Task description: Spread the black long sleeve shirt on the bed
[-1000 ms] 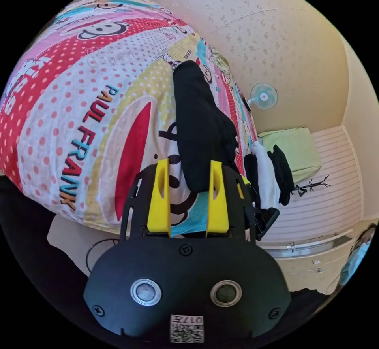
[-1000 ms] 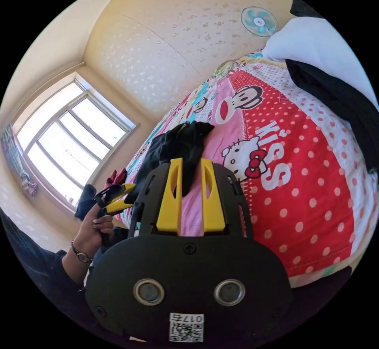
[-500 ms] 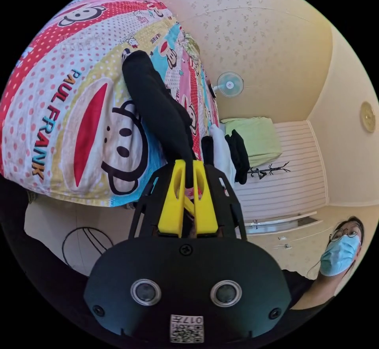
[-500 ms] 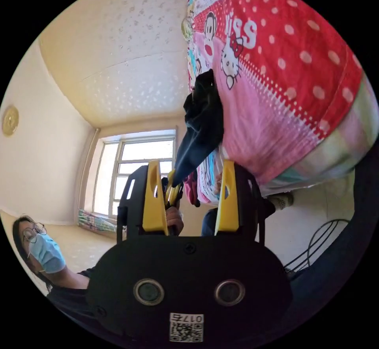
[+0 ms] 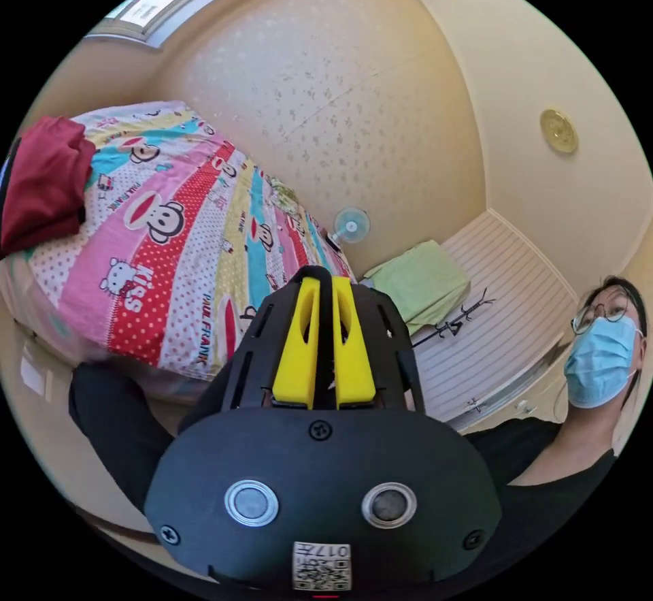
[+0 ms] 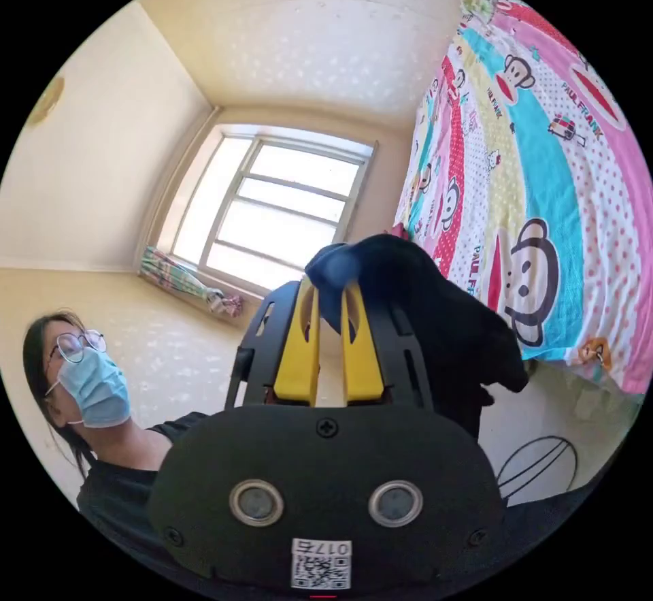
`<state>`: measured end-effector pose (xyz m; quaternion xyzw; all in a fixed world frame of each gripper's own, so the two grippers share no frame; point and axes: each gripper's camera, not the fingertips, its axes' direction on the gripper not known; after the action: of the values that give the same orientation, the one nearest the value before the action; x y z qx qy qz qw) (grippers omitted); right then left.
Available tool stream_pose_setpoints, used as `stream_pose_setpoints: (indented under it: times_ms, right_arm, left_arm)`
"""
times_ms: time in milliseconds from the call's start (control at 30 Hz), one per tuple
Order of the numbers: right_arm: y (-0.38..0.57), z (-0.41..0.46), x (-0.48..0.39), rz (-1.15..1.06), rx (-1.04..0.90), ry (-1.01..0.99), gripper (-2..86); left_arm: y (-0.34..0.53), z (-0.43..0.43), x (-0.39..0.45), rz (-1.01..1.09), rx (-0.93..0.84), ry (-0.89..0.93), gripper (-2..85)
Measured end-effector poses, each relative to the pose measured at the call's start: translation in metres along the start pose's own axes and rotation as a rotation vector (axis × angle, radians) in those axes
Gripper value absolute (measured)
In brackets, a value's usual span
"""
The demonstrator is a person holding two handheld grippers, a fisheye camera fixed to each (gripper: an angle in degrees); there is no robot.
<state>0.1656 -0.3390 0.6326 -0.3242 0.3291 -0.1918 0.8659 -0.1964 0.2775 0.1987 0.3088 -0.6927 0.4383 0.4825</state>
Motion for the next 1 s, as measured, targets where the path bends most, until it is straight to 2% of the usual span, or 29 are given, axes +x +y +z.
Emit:
stream_pose_setpoints:
  times_ms: [67,133,267,367,433,500,600,700,767,833,867,933,1000]
  right_arm:
    - [-0.024,0.055,0.001,0.000,-0.137,0.022,3.3]
    - [-0.058,0.131,-0.005,-0.039,-0.225,-0.044,3.0]
    - [-0.119,0.239,-0.060,-0.173,-0.269,-0.092,3.1]
    - [-0.157,0.322,-0.117,-0.329,-0.276,-0.023,4.1]
    - [-0.173,0.385,-0.134,-0.461,-0.277,0.075,5.3]
    - [-0.180,0.422,-0.106,-0.373,-0.291,0.118,5.8]
    - [-0.163,0.447,-0.028,-0.204,-0.346,0.158,6.0]
    - [-0.110,0.423,0.054,-0.153,-0.434,0.157,5.3]
    - [-0.068,0.383,0.105,-0.130,-0.478,0.230,4.5]
    - [-0.014,0.303,0.168,-0.040,-0.481,0.388,4.1]
    - [-0.002,0.279,0.180,-0.004,-0.470,0.423,4.0]
    - [0.039,0.175,0.204,0.099,-0.367,0.524,4.9]
    - [0.063,0.100,0.197,0.109,-0.262,0.597,5.8]
  left_arm:
    - [-0.010,-0.040,-0.027,-0.086,0.086,-0.045,3.3]
    - [-0.033,-0.073,-0.040,-0.093,0.148,-0.059,3.3]
    - [-0.118,-0.145,-0.024,-0.008,0.219,-0.197,3.6]
    - [-0.170,-0.179,-0.011,0.053,0.272,-0.336,4.2]
    - [-0.189,-0.190,-0.023,0.009,0.297,-0.391,5.0]
    - [-0.197,-0.191,-0.051,-0.079,0.267,-0.465,6.6]
    - [-0.161,-0.183,-0.111,-0.255,0.231,-0.564,9.5]
    - [-0.081,-0.161,-0.159,-0.342,0.155,-0.620,8.6]
    - [-0.005,-0.141,-0.189,-0.435,0.076,-0.627,7.9]
    - [0.045,-0.127,-0.203,-0.508,0.020,-0.599,7.1]
    - [0.068,-0.120,-0.207,-0.544,-0.018,-0.582,7.0]
    - [0.083,-0.113,-0.204,-0.561,-0.060,-0.579,6.9]
    - [0.078,-0.107,-0.194,-0.534,-0.062,-0.601,6.9]
